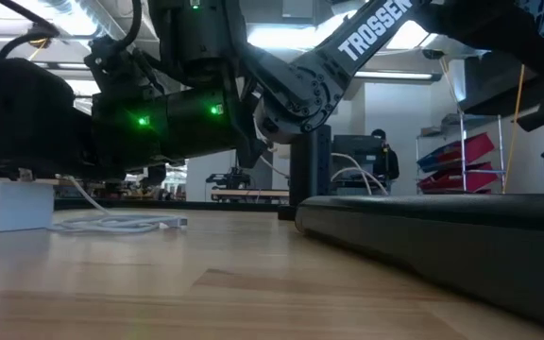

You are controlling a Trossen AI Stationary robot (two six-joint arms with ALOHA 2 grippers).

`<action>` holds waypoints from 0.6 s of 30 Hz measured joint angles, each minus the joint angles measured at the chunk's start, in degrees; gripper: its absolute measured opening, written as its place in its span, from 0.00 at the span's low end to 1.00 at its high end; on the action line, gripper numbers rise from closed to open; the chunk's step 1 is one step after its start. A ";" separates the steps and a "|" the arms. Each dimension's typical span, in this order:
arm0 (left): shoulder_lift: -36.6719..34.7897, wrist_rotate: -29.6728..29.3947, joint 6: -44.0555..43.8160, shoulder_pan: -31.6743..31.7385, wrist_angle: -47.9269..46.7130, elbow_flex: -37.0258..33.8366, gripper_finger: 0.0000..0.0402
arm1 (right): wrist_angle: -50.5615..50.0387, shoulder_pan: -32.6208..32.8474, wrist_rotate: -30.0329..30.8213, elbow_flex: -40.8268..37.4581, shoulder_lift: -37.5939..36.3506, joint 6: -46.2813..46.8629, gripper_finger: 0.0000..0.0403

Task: Insert USB
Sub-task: Insert the white USB cable into the white outlet extension

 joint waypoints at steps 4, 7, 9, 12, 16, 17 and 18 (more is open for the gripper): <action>0.00 0.46 -0.73 0.00 1.60 0.71 0.37 | -0.02 0.22 1.02 0.00 0.00 0.15 0.00; 0.02 0.19 -1.41 0.00 3.72 1.03 0.37 | -0.06 0.09 1.02 0.00 -0.02 0.21 0.00; 0.02 0.41 -1.57 0.00 4.68 1.04 0.37 | -0.15 0.09 1.24 0.00 -0.02 1.16 0.00; -0.04 0.35 -1.34 -0.06 5.07 1.04 0.37 | -0.50 0.09 1.51 0.00 -0.03 2.99 0.00; -1.45 -2.17 -2.83 -0.06 5.25 1.06 0.37 | -1.49 0.32 2.14 0.04 -0.07 1.97 0.00; -1.91 -3.17 -3.13 -0.04 5.29 1.23 0.37 | -1.49 0.31 2.16 0.04 -0.07 1.83 0.00; -2.14 -4.56 -3.27 -0.06 5.56 1.66 0.37 | -1.51 0.31 2.16 0.06 -0.07 1.64 0.00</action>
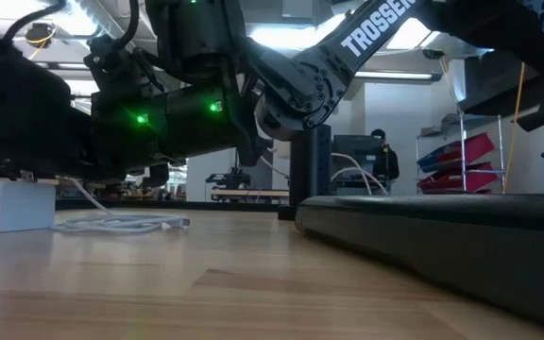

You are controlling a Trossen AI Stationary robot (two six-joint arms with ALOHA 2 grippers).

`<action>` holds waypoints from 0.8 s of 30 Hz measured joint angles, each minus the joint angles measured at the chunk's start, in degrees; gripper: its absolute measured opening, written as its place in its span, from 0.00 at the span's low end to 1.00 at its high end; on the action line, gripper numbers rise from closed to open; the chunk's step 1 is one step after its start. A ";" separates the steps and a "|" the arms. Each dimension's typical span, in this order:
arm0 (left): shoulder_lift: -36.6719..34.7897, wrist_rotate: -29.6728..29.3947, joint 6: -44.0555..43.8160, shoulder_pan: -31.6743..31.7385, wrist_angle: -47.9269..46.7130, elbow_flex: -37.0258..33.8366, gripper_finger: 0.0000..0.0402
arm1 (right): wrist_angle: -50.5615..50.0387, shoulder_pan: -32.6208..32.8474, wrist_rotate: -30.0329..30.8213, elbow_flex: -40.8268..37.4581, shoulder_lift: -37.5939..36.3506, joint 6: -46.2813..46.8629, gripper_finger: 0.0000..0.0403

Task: Insert USB
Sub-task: Insert the white USB cable into the white outlet extension

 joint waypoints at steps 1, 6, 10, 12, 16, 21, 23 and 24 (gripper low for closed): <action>-0.15 -1.56 -0.01 -0.10 0.25 0.54 0.37 | 0.00 -0.02 0.00 0.00 0.00 -0.02 0.00; -0.51 -9.82 3.11 -1.25 0.51 2.31 0.37 | -0.11 -0.04 0.04 0.00 0.00 -0.09 0.00; -0.22 -10.73 4.17 -1.04 -0.54 1.23 0.37 | -0.14 0.00 0.06 0.00 0.00 -0.40 0.00; -0.20 -13.43 2.67 -0.64 -0.50 0.41 0.38 | -0.18 0.00 0.07 0.00 0.00 -0.44 0.00; 0.02 -12.78 4.74 -0.79 1.71 -0.78 0.41 | -0.31 0.00 0.04 0.00 0.00 -0.44 0.00; 1.34 -12.29 5.93 -0.66 1.75 -1.16 0.51 | -0.35 0.00 0.00 0.00 0.00 -0.49 0.00; 2.08 -12.02 6.73 -0.64 1.86 -1.16 0.55 | -0.33 0.02 -0.05 0.00 0.00 -0.53 0.00; 2.58 -11.76 6.77 -0.59 1.79 -1.17 0.57 | -0.33 0.02 -0.11 0.00 0.00 -0.53 0.00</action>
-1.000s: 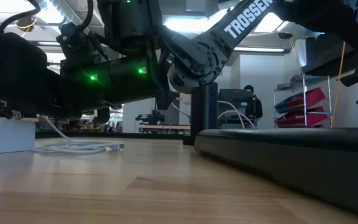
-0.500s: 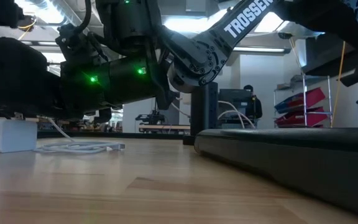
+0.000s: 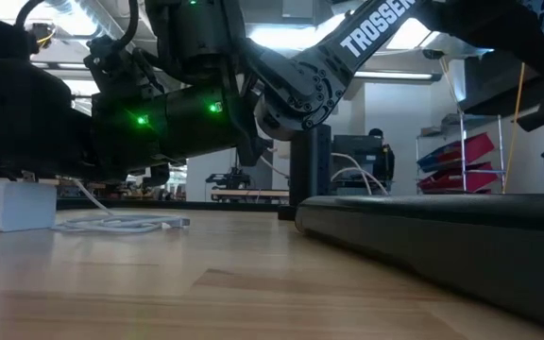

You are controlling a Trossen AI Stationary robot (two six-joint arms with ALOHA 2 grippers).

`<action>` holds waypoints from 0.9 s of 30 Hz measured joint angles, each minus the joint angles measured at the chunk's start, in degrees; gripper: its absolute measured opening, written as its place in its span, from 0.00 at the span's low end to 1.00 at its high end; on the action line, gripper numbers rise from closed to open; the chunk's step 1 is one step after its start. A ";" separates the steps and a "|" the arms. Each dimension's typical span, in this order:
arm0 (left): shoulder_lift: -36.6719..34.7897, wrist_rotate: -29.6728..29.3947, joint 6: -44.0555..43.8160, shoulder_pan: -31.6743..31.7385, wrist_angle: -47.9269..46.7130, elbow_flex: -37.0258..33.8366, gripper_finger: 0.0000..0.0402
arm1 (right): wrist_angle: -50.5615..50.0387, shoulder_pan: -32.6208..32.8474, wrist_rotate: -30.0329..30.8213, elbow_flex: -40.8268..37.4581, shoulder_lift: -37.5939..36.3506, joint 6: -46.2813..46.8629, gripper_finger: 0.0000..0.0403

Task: Insert USB
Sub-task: Insert the white USB cable into the white outlet extension

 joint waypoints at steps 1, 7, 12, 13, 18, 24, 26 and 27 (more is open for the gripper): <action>0.52 0.73 0.08 0.22 0.04 0.01 0.59 | -0.02 0.00 -0.04 0.00 0.00 0.00 0.00; 2.65 4.32 2.86 3.29 2.72 0.03 0.66 | -0.01 0.00 -0.69 0.00 0.00 -0.19 0.00; 2.80 6.17 4.74 6.24 4.84 -0.06 0.63 | 0.42 0.04 -2.66 0.00 0.00 -1.41 0.00; 2.83 6.47 5.09 6.73 4.84 -0.06 0.62 | 0.44 0.04 -2.76 0.00 0.00 -1.44 0.00; 3.22 6.77 6.04 7.52 5.14 -0.06 0.60 | 0.35 0.04 -2.84 0.00 0.00 -1.46 0.01; 3.25 5.06 2.29 7.43 6.72 -0.15 0.59 | 0.26 0.10 -0.51 0.00 0.00 -1.49 0.01; 3.26 3.78 0.77 7.43 6.95 -0.17 0.59 | 0.19 0.11 0.44 0.00 0.00 -1.58 0.01; 3.28 3.33 0.02 7.44 7.18 -0.17 0.59 | 0.07 0.01 0.43 0.00 0.00 -1.60 0.01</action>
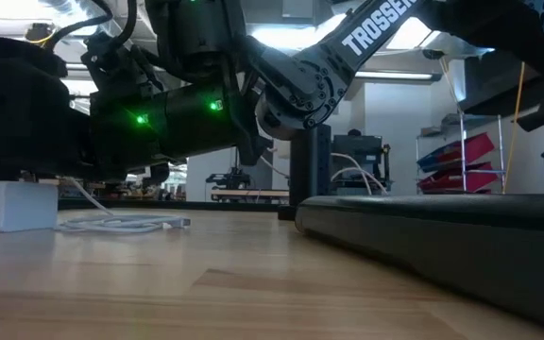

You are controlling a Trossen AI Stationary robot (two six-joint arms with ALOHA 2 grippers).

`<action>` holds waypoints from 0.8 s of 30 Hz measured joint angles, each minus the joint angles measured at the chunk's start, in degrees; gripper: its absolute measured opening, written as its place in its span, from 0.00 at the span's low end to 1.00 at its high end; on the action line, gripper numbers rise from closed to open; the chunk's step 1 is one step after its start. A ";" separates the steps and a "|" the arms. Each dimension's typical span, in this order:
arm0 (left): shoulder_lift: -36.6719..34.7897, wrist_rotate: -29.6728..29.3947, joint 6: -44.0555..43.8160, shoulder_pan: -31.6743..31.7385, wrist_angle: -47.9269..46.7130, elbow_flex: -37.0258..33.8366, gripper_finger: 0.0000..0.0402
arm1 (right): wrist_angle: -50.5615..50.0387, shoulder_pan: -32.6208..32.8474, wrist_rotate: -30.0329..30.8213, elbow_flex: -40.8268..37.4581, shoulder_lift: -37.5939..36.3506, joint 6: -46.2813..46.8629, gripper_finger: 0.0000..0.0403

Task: Insert USB
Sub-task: Insert the white USB cable into the white outlet extension

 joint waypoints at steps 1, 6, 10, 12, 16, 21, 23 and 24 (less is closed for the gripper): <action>0.01 -0.61 -0.61 0.02 0.45 0.00 0.59 | -0.26 -0.13 -0.18 0.00 0.00 -0.06 0.01; 0.01 -1.44 -1.87 -0.05 0.36 0.02 0.59 | -1.12 -0.34 -0.45 0.00 -0.13 -0.94 0.01; 0.01 -1.46 -1.84 -0.05 0.36 0.02 0.59 | -2.51 -0.34 -0.49 0.10 -0.20 -0.89 0.01; 0.01 -1.46 -1.86 -0.05 0.33 0.02 0.59 | -2.70 -0.32 -0.49 0.11 -0.22 -0.85 0.01; 0.01 -1.46 -2.29 -0.05 0.25 0.02 0.59 | -2.79 0.09 0.03 0.11 -0.22 -0.75 0.01; 0.01 -1.31 -3.18 -0.05 0.37 0.09 0.59 | -5.73 0.69 1.13 0.11 -1.03 0.29 0.01; 0.01 -1.41 -3.31 -0.03 0.56 0.13 0.59 | -6.50 0.90 2.62 0.13 -1.18 0.52 0.01; 0.01 -1.39 -3.29 0.01 0.58 0.13 0.59 | -6.52 1.20 3.48 0.13 -1.18 0.59 0.01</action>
